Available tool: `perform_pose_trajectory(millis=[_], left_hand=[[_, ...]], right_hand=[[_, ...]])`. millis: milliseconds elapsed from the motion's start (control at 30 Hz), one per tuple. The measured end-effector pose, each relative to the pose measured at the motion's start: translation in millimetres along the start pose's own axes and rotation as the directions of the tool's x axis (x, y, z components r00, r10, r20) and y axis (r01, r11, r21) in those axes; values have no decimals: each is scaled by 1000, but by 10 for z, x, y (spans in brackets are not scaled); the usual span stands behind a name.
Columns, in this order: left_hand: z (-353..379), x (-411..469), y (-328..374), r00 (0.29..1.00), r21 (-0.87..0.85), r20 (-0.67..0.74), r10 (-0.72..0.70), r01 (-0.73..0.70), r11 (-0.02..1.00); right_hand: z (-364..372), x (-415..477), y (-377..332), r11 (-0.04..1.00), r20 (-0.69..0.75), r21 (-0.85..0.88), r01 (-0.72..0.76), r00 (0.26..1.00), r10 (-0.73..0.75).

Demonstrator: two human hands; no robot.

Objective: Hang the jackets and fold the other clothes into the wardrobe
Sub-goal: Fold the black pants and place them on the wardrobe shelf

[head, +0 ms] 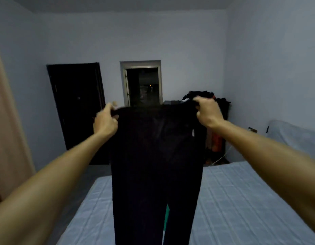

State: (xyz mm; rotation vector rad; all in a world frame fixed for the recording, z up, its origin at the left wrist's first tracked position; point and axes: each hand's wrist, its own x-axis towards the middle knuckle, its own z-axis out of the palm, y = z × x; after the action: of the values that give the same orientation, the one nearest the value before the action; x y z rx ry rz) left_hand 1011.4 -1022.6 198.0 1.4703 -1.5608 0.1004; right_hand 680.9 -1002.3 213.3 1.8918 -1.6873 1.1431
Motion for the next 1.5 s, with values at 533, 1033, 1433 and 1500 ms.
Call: perform_pose_trajectory(millis=[533,1033,1433,1500], left_hand=[[-475,-2447,-493,956,-201,292,-19,80,976],[-1125,-5982,-1598,452,-27,892,-20,97,995],[-1501,-8230,-1870,403,147,915,14,-365,919],[-1524,-8499,-1900,360,146,933,10,-403,904]], right_hand=[[-538,-2864,-219,988,48,93,-124,992,120],[-1042,-6531,-597,948,694,45,-315,693,197],[-1542,-8829,-682,907,826,101,-409,543,153],[-1551,-9122,-718,905,845,121,-408,521,121]])
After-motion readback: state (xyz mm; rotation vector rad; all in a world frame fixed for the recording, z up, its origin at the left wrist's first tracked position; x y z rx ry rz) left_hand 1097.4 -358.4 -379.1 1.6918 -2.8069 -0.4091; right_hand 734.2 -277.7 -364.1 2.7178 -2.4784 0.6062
